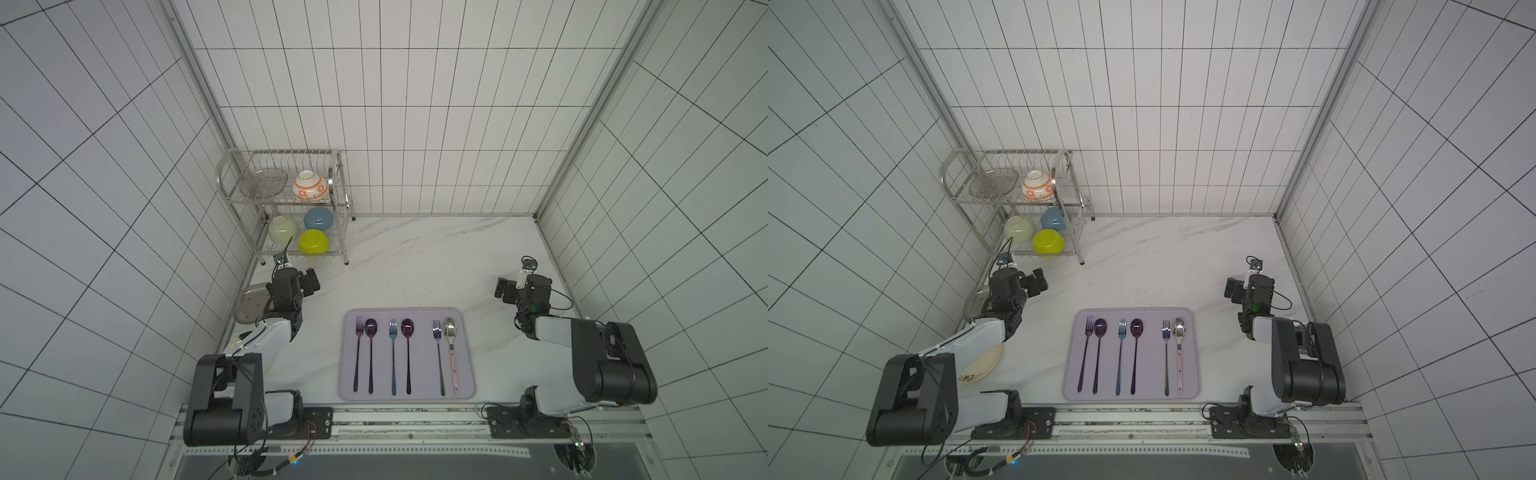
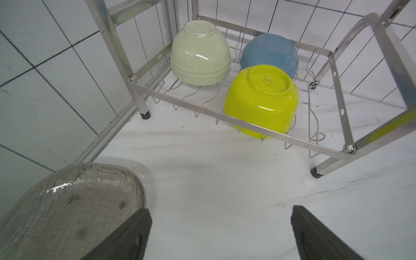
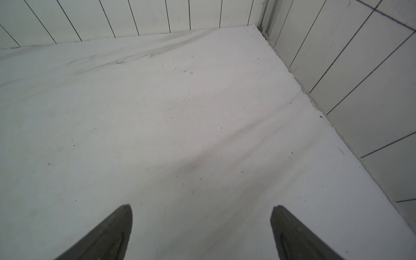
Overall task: Set the spoon and fork side by side
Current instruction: Reset both arms
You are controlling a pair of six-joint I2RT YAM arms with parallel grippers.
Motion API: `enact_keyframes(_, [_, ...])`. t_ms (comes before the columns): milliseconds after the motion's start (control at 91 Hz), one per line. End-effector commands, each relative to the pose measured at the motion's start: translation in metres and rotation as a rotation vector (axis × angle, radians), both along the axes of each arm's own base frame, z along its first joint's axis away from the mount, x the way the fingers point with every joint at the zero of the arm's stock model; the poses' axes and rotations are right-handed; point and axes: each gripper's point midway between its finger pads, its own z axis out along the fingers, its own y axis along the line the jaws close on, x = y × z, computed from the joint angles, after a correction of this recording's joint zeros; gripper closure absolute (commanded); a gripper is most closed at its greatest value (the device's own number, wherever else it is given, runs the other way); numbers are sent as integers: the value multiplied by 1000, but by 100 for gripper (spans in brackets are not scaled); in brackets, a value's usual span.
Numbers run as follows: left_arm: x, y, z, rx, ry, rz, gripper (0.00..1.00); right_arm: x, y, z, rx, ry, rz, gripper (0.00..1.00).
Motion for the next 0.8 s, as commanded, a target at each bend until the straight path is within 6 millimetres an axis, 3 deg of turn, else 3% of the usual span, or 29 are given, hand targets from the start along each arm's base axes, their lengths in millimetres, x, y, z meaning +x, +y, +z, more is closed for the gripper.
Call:
enact_keyframes(0, [16,-8,7,7,-94,-65,2,9,-9,20,-20,-106,-41,1])
enact_keyframes(110, [27,-12,12,49,-140,-114,2,9,-10,19,-14,-97,-38,1])
enact_keyframes(341, [28,-14,-14,51,-148,-133,1,10,-10,20,-11,-101,-39,1])
enact_keyframes(791, [29,-16,-11,62,-141,-134,2,9,-9,21,-13,-108,-34,1])
